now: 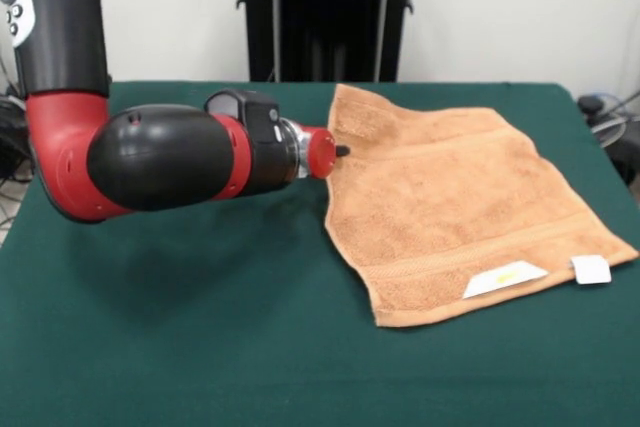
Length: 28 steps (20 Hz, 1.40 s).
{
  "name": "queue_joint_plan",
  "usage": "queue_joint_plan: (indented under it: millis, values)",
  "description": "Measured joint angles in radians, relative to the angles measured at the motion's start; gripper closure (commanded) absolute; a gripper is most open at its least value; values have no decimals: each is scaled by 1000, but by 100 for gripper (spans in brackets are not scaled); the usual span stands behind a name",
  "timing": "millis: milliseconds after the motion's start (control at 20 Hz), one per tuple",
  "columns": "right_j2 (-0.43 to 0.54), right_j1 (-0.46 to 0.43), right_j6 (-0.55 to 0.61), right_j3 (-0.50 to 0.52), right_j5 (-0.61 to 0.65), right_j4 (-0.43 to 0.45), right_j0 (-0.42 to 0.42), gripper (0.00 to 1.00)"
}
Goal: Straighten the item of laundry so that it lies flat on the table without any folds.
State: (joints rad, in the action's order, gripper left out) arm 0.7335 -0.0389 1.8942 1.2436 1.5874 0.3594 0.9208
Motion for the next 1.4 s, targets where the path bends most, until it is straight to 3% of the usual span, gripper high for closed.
queue_joint_plan:
  millis: [800,1400]
  values:
    - [-2,-2,-15,-72,74,3,-1,100]
    - [-2,-45,-97,-239,193,55,-17,100]
